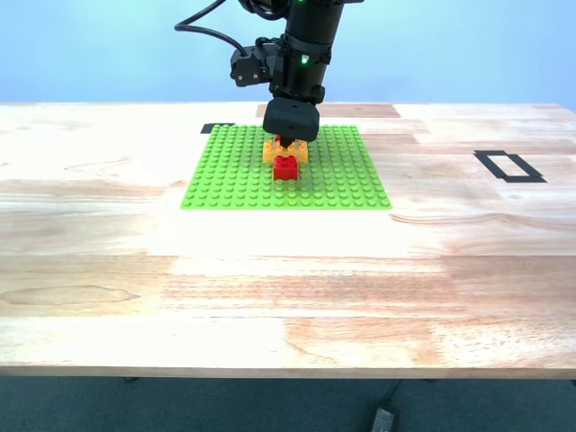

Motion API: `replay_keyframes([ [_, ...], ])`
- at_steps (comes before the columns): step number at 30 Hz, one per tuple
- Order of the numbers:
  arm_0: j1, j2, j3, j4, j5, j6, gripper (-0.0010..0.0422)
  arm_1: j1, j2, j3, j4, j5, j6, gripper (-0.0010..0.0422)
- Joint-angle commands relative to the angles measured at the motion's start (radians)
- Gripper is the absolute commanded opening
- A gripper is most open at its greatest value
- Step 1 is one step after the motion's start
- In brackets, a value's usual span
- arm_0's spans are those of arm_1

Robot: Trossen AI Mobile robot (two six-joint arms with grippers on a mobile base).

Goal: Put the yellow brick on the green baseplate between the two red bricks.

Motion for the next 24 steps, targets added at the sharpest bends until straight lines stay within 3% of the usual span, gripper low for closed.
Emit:
replay_keyframes([
  [1,0.000,0.000,0.000,0.000,0.000,-0.002,0.0000,0.003,0.017,-0.002,0.000,-0.021,0.000,0.0000],
  [12,0.001,0.000,0.000,0.000,0.000,-0.004,0.0000,-0.002,-0.034,0.019,0.000,-0.013,-0.012,0.0000],
  [24,0.001,-0.011,-0.003,0.026,0.000,-0.005,0.0000,-0.133,-0.414,-0.017,0.003,-0.010,0.040,0.0000],
])
